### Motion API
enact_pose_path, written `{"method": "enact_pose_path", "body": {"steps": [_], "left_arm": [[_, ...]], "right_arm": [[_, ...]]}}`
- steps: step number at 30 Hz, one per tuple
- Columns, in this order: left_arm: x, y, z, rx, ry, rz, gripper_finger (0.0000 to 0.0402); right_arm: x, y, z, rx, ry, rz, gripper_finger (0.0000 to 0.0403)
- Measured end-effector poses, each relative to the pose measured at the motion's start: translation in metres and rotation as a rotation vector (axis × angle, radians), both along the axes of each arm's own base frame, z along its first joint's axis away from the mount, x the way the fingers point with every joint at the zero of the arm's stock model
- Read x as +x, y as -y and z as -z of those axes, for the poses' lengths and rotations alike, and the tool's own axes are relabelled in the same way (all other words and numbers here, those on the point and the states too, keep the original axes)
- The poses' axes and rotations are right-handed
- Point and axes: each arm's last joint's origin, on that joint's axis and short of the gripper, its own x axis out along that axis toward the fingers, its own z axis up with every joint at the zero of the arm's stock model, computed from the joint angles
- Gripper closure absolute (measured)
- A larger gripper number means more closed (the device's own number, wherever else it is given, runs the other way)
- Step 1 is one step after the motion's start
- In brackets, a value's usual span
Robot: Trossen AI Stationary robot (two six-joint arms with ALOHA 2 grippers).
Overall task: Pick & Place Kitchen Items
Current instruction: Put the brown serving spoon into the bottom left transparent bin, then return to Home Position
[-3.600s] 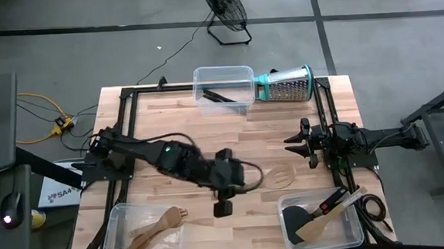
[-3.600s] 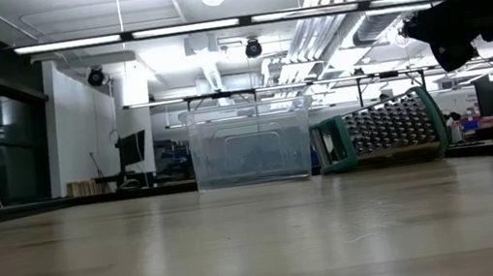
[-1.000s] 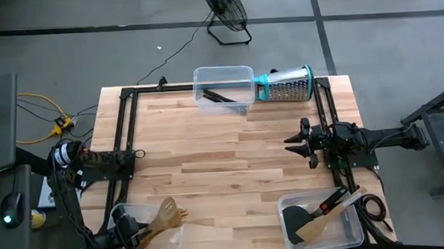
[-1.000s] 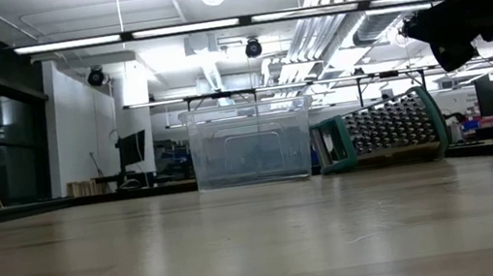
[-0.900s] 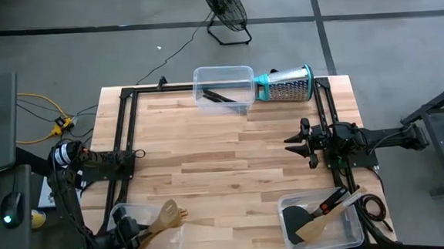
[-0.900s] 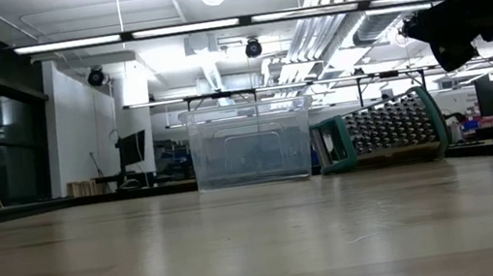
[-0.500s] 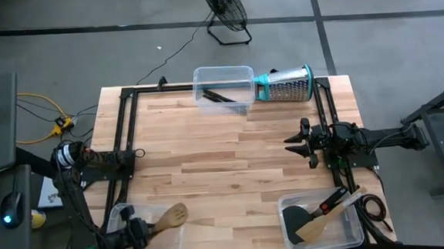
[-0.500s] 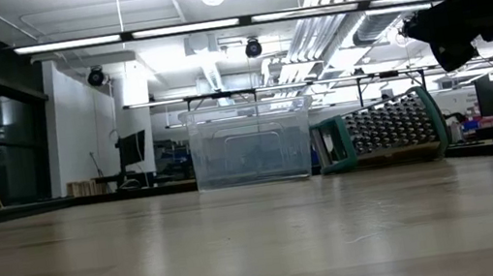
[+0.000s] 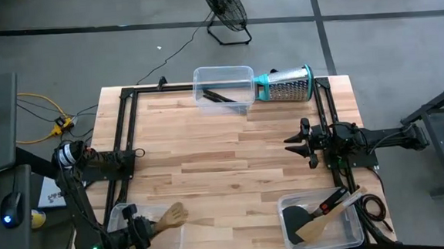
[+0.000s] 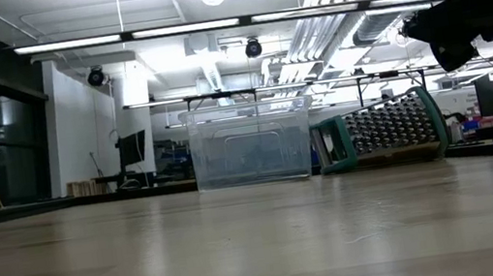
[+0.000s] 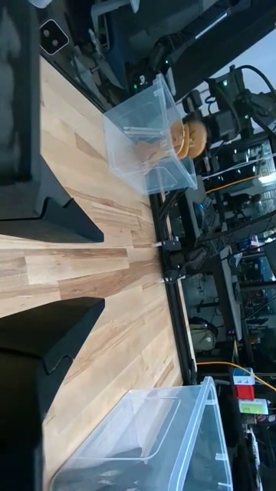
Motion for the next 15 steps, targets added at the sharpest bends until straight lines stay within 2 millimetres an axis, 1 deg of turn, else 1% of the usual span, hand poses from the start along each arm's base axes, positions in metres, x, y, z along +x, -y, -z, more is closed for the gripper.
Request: {"method": "enact_pose_path", "body": {"steps": [4, 7, 11, 15], "left_arm": [[-0.001, 0.0, 0.0, -0.011, -0.03, 0.0, 0.0189], [-0.002, -0.003, -0.006, -0.033, -0.025, 0.0, 0.0164], [-0.004, -0.012, -0.03, -0.037, 0.012, -0.002, 0.0157], [-0.005, -0.022, -0.061, -0.006, 0.113, -0.007, 0.0161]], "right_arm": [[0.0, 0.0, 0.0, 0.0, 0.0, 0.0, 0.0286], [0.0, 0.0, 0.0, 0.0, 0.0, 0.0, 0.0286], [0.0, 0.0, 0.0, 0.0, 0.0, 0.0, 0.0286], [0.0, 0.0, 0.0, 0.0, 0.0, 0.0, 0.0286]]}}
